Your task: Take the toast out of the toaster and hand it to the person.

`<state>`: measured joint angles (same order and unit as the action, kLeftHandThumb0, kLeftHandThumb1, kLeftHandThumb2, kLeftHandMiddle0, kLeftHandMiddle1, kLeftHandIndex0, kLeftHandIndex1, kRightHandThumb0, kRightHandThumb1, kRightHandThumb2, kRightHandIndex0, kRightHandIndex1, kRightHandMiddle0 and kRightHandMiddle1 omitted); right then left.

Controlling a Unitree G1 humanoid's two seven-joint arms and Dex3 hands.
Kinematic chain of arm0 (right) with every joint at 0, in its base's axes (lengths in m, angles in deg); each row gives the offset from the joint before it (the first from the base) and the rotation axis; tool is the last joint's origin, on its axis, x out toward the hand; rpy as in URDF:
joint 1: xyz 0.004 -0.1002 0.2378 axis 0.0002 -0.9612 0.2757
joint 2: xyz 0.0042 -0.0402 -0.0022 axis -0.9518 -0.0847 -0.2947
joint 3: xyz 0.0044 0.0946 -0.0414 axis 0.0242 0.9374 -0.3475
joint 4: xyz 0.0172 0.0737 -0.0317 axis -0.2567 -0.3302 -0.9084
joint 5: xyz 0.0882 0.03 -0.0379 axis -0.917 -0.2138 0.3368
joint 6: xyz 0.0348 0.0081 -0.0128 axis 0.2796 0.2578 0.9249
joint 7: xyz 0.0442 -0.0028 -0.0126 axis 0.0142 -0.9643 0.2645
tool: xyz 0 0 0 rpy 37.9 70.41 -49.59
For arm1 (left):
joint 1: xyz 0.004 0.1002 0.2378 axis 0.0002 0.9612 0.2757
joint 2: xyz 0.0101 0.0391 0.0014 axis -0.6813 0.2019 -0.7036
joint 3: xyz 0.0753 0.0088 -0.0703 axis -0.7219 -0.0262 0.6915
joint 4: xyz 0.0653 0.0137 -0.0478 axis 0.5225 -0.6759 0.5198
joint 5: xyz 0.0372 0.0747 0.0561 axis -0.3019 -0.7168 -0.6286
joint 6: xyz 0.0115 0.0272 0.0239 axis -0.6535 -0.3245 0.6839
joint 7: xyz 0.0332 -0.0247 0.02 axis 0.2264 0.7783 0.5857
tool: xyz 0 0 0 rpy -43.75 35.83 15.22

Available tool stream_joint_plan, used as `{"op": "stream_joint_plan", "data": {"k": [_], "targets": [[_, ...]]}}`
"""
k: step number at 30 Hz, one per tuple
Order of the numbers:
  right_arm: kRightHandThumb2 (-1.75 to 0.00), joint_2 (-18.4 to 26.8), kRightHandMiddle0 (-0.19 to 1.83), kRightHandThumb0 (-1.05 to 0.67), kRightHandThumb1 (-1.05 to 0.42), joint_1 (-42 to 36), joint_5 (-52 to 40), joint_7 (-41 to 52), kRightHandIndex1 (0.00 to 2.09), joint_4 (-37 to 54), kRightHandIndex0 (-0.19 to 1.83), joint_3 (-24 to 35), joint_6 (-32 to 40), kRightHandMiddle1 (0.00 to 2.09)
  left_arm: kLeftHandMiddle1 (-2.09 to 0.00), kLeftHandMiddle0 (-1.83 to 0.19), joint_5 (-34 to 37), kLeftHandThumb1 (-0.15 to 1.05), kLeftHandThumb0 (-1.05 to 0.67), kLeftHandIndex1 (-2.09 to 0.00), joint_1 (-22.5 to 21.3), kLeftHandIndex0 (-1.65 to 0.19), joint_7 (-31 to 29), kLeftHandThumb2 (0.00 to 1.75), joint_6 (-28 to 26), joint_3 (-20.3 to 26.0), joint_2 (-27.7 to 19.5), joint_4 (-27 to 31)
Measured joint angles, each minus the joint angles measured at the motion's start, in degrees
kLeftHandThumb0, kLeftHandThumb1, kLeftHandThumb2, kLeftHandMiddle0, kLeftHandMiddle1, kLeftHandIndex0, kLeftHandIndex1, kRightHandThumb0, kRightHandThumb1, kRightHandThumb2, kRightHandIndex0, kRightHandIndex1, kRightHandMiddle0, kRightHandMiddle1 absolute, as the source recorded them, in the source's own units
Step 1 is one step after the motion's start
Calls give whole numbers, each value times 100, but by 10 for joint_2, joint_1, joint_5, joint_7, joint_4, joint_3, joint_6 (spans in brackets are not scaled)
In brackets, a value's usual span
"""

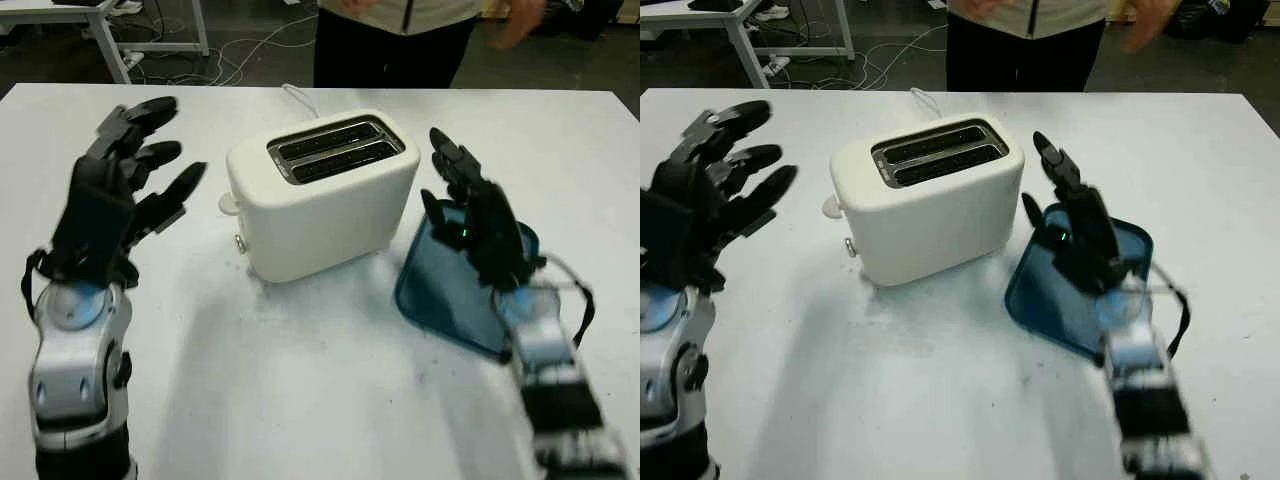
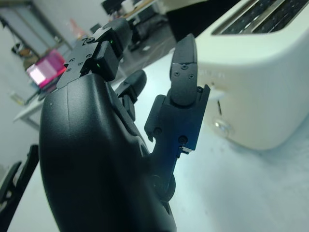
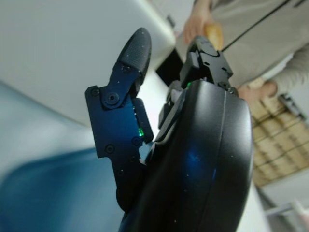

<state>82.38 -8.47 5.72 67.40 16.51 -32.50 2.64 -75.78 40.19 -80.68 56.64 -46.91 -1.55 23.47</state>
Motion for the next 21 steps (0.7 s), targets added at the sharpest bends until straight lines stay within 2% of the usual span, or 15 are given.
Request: {"op": "stream_joint_plan", "data": {"k": [5, 9, 13, 16, 21], "targets": [[-90, -57, 7, -55, -92, -96, 77, -87, 3, 93, 8, -17, 6, 2, -61, -16, 23, 92, -41, -25, 58, -29, 17, 31, -20, -2, 39, 50], [-91, -105, 4, -52, -92, -152, 64, -103, 1, 96, 5, -37, -28, 1, -58, -19, 19, 92, -46, -22, 120, -30, 21, 38, -7, -30, 59, 74], [-89, -133, 1, -51, -92, -166, 56, -107, 0, 76, 3, -50, -47, 0, -55, -18, -11, 92, -48, -19, 181, -30, 37, 44, 49, -73, 75, 55], [-86, -154, 1, -52, -92, -170, 44, -107, 1, 57, 3, -56, -44, 1, -54, -17, -10, 92, -53, -17, 210, -30, 38, 46, 83, -98, 90, 21], [-87, -165, 0, -49, -92, -168, 19, -107, 0, 14, 0, -52, -9, 0, -48, -17, -1, 92, -53, -14, 216, -30, 38, 47, 100, -110, 107, -16]]}}
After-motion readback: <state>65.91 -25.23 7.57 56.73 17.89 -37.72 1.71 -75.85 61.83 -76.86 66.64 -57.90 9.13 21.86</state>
